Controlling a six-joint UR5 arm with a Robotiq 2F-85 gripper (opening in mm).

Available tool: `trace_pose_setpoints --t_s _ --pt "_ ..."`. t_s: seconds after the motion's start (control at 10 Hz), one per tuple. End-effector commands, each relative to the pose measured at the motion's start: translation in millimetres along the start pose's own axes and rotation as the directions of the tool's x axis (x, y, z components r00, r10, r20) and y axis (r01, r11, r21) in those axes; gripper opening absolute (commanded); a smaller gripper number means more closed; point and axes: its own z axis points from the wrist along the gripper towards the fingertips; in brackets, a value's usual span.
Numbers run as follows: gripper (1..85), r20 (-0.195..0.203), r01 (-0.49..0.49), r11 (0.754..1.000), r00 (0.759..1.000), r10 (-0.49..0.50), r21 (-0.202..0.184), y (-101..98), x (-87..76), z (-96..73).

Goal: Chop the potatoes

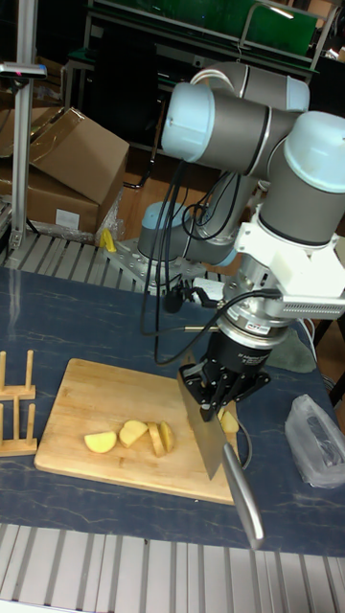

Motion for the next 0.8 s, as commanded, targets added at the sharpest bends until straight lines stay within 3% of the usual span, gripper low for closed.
trace_pose_setpoints --t_s 0.0,0.7 --pt "1.0 0.006 0.019 1.0 1.0 -0.019 -0.012 -6.9 -1.2 1.3" --pt "1.0 0.0 0.034 0.999 0.999 -0.034 -0.006 -14.1 2.9 4.7"
